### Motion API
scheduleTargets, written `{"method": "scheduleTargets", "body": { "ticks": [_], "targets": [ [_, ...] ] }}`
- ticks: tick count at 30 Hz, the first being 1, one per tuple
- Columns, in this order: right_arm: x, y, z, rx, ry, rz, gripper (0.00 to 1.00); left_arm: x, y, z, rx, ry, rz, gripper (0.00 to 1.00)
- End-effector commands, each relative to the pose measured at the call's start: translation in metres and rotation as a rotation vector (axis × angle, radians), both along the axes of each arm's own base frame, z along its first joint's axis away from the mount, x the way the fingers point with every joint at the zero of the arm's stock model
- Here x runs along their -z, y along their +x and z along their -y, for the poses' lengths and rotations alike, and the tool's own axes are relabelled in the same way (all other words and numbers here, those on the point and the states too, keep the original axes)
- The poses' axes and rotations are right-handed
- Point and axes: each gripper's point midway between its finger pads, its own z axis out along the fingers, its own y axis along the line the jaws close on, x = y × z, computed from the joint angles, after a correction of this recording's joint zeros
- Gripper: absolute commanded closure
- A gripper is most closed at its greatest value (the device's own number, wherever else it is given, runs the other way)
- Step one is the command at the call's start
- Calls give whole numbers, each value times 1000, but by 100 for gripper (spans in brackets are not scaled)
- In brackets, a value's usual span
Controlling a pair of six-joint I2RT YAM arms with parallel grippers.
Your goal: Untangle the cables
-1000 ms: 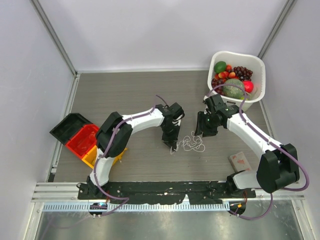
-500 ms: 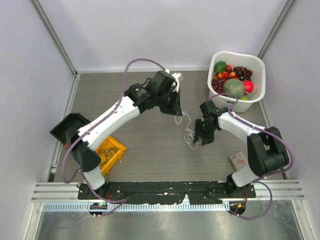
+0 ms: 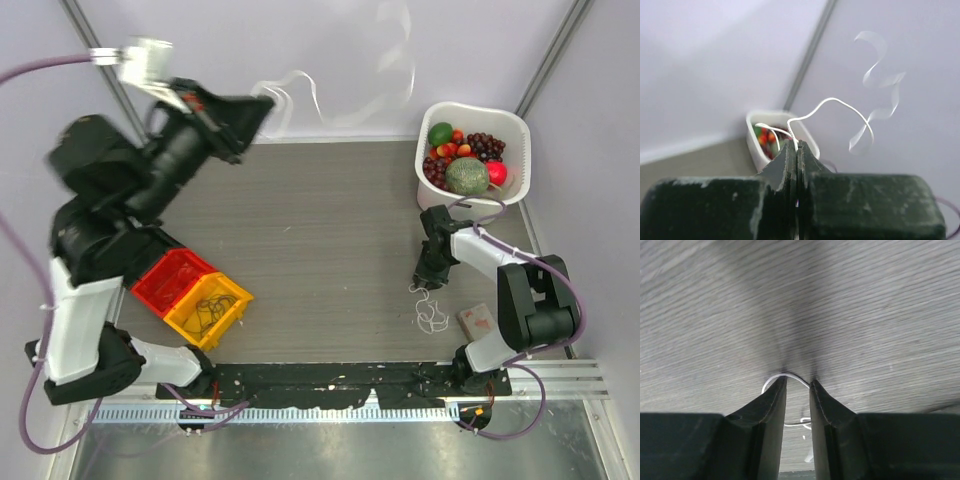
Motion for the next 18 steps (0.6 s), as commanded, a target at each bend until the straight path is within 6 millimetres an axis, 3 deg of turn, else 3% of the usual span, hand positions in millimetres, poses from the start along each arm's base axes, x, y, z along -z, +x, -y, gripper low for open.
{"method": "scheduleTargets", "body": {
  "ticks": [1, 3, 6, 10, 14, 18],
  "targets": [
    [-13, 14, 8, 39, -17, 72, 70, -45, 13, -41, -207, -103, 90, 100],
    [-15, 17, 9, 29, -26, 83, 70, -40, 19, -39, -228, -83, 84, 100],
    [-23, 20, 1, -16, 16, 92, 69, -9, 39, -34, -297, -26, 2, 100],
    [-39, 21, -9, -93, 77, 149, 67, 54, 62, -22, -356, 63, -133, 100],
    [-38, 17, -12, -114, 96, 143, 67, 123, 75, -11, -385, 123, -280, 100],
    [-38, 16, -10, -119, 88, 154, 67, 212, 79, 0, -365, 251, -467, 100]
  ]
}}
